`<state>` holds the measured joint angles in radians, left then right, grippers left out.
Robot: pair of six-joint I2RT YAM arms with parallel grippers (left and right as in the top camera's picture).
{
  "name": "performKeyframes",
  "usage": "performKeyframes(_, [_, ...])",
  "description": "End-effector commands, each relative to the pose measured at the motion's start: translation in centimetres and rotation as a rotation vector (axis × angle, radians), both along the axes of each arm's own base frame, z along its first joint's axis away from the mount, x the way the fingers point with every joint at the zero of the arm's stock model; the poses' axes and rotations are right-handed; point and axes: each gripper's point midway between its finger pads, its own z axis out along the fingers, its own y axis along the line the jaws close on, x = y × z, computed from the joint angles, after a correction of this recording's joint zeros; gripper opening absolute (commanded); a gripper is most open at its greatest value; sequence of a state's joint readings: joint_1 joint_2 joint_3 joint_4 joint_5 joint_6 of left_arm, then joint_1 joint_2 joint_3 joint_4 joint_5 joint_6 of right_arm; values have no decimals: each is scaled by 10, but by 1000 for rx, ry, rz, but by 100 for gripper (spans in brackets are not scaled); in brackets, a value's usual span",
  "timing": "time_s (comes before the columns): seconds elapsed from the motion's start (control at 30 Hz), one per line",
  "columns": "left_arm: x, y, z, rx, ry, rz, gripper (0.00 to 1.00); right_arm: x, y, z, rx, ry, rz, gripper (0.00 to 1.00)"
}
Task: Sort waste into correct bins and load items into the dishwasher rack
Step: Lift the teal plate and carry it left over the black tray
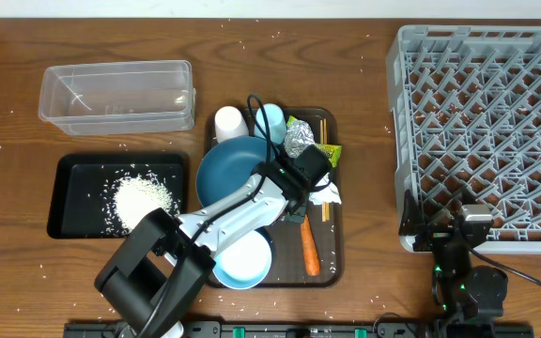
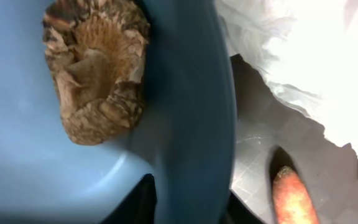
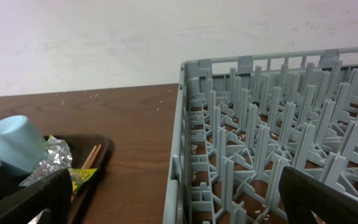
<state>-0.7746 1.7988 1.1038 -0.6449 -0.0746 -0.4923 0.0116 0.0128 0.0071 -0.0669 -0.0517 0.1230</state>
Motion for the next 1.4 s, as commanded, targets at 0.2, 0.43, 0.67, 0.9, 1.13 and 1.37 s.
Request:
performKeyframes(0.2, [-9, -7, -4, -2, 24, -27, 6, 0, 2, -2, -5, 5, 8, 99])
performKeyframes(0.43, [-6, -9, 8, -29, -3, -27, 6, 0, 2, -2, -5, 5, 8, 99])
performKeyframes(0.67, [0, -15, 49, -116, -90, -28, 6, 0, 2, -2, -5, 8, 8, 99])
performKeyframes(0.9, [2, -18, 103, -231, -205, -29, 6, 0, 2, -2, -5, 8, 8, 99])
performKeyframes(1.13, [-2, -8, 153, -329, -302, -16, 6, 0, 2, -2, -5, 8, 8, 99])
performKeyframes(1.37, [6, 41, 198, -405, -395, 118, 6, 0, 2, -2, -5, 8, 8, 99])
